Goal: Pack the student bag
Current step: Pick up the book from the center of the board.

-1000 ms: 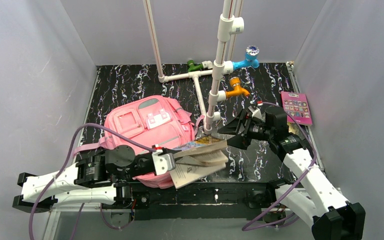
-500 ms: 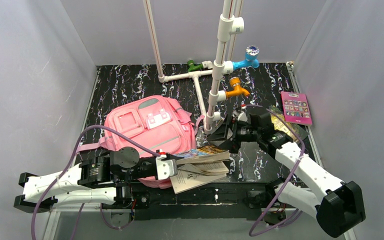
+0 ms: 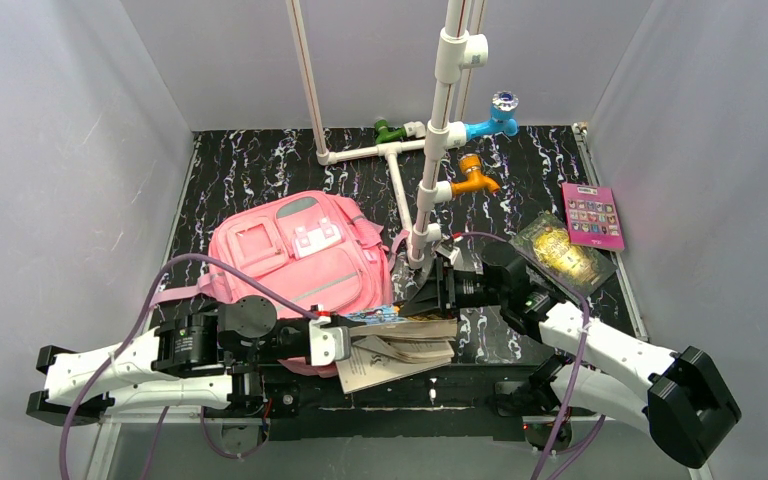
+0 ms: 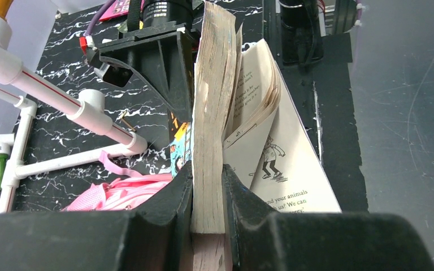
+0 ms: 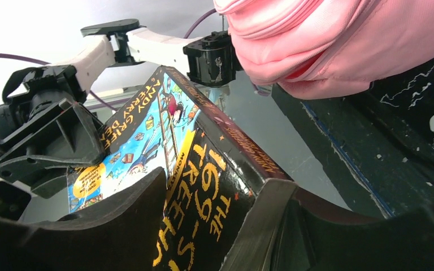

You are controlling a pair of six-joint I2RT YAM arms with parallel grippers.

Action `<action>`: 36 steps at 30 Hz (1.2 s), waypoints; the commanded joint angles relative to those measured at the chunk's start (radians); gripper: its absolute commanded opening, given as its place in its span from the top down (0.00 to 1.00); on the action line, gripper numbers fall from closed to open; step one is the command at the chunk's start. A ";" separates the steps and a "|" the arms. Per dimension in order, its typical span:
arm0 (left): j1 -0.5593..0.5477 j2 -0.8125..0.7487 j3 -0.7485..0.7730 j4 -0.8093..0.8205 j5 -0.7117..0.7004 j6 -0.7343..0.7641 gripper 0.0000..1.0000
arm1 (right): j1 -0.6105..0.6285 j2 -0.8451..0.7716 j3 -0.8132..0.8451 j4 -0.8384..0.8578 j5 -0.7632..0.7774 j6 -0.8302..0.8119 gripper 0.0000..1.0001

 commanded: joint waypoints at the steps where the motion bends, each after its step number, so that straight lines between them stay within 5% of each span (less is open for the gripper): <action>1: 0.001 -0.028 0.021 0.007 -0.003 0.016 1.00 | 0.015 -0.058 -0.024 0.191 -0.088 0.088 0.34; 4: 0.001 -0.024 0.022 -0.006 0.011 0.007 1.00 | 0.016 -0.080 -0.033 0.195 -0.087 0.092 0.41; 7: 0.001 0.002 0.039 -0.038 0.032 0.002 1.00 | 0.016 -0.084 -0.046 0.231 -0.088 0.118 0.60; 9: 0.002 0.015 0.051 -0.065 0.030 -0.012 0.84 | 0.016 -0.084 -0.060 0.282 -0.080 0.153 0.82; 11: 0.001 0.011 0.054 -0.087 0.025 -0.043 0.58 | 0.016 -0.087 -0.066 0.301 -0.065 0.169 0.97; 13: 0.001 -0.004 0.055 -0.109 0.021 -0.082 0.29 | 0.016 -0.091 -0.064 0.261 -0.041 0.153 0.99; 16: 0.001 -0.054 0.063 -0.135 0.002 -0.184 0.03 | 0.016 -0.102 -0.052 0.093 0.037 0.034 0.99; 20: 0.003 -0.102 0.068 -0.162 -0.060 -0.342 0.02 | 0.016 -0.103 0.018 -0.195 0.208 -0.155 0.99; 25: 0.003 -0.128 0.094 -0.234 -0.089 -0.485 0.02 | 0.016 -0.136 0.022 -0.134 0.308 -0.121 0.99; 27: 0.003 -0.113 0.112 -0.278 -0.279 -0.528 0.02 | 0.016 -0.143 0.020 -0.162 0.309 -0.110 0.99; 30: 0.003 0.020 0.182 -0.438 -0.549 -0.601 0.02 | 0.016 -0.158 0.046 -0.336 0.322 -0.182 0.99; 36: 0.003 0.369 0.198 -0.544 -0.645 -0.642 0.02 | 0.016 -0.222 0.159 -0.702 0.404 -0.336 0.99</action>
